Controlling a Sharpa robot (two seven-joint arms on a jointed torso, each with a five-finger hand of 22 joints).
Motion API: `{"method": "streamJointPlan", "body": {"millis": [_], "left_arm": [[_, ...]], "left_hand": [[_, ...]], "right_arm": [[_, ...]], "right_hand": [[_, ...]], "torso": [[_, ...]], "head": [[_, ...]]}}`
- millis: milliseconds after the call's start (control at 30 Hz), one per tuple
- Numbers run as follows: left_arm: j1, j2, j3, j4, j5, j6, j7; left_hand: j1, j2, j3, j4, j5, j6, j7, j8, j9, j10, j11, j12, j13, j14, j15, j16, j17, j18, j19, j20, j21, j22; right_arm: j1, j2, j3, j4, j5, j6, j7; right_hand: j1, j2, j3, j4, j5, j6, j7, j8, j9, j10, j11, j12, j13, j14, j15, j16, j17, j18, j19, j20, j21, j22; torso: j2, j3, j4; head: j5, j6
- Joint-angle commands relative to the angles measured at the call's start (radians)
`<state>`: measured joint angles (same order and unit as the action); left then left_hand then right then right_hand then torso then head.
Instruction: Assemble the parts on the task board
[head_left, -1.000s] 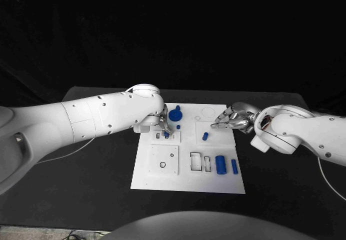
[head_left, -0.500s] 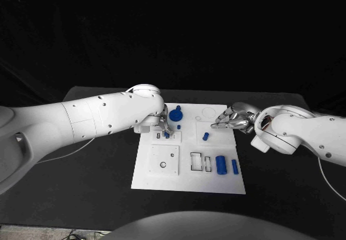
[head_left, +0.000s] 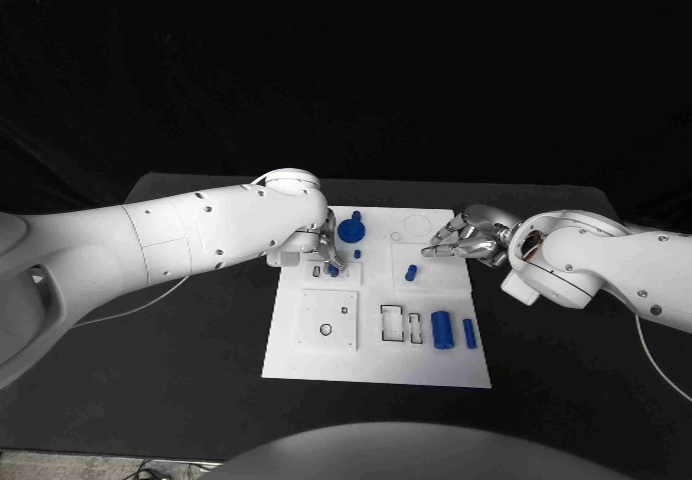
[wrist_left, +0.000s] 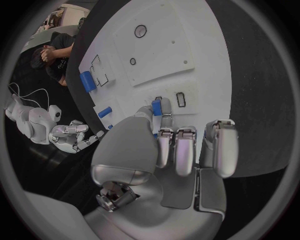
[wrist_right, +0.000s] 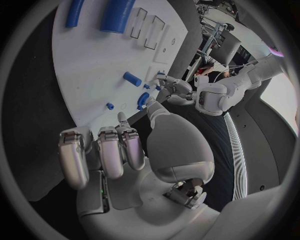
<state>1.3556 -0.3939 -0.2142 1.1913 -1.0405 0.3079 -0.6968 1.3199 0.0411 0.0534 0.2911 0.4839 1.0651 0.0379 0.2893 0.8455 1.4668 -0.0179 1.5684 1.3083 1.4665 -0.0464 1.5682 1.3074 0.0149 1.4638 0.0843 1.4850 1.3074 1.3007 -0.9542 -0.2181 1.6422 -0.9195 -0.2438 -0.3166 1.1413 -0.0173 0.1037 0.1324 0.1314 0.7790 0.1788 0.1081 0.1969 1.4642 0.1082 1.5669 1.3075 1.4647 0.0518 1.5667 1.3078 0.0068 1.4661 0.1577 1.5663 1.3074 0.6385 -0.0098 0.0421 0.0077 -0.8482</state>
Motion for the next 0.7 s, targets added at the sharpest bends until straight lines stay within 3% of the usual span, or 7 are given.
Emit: {"method": "streamJointPlan", "body": {"millis": [33,700], "left_arm": [[-0.004,0.001,-0.002,0.002,0.003,0.024,-0.07],[-0.004,-0.001,-0.002,0.0,0.003,0.037,-0.069]], "left_hand": [[0.004,0.003,0.008,-0.001,-0.007,0.0,-0.005,0.004,0.001,0.104,0.0,0.002,0.262,0.104,-0.001,0.003,0.263,0.013,0.0,-0.004,-0.005,0.226],[0.007,0.004,0.015,-0.002,-0.011,0.001,-0.005,0.004,0.002,0.104,0.0,0.002,0.262,0.104,0.0,0.003,0.263,0.014,-0.001,-0.003,-0.006,0.225]], "right_arm": [[-0.001,0.001,0.0,-0.001,-0.007,0.015,-0.001],[-0.001,0.002,0.0,-0.001,-0.009,0.018,-0.003]], "right_hand": [[0.002,0.009,-0.007,0.001,0.007,-0.001,0.004,0.004,0.001,0.107,0.005,0.004,0.263,0.106,0.006,0.004,0.263,-0.007,0.105,0.006,0.004,0.263],[0.002,0.009,-0.007,0.001,0.007,-0.001,0.004,0.004,0.001,0.107,0.005,0.004,0.263,0.106,0.006,0.004,0.263,-0.007,0.105,0.006,0.004,0.263]], "torso": [[0.0,-0.0002,0.001],[0.001,-0.0002,0.0011]], "head": [[0.0,0.0],[0.001,-0.004]]}}
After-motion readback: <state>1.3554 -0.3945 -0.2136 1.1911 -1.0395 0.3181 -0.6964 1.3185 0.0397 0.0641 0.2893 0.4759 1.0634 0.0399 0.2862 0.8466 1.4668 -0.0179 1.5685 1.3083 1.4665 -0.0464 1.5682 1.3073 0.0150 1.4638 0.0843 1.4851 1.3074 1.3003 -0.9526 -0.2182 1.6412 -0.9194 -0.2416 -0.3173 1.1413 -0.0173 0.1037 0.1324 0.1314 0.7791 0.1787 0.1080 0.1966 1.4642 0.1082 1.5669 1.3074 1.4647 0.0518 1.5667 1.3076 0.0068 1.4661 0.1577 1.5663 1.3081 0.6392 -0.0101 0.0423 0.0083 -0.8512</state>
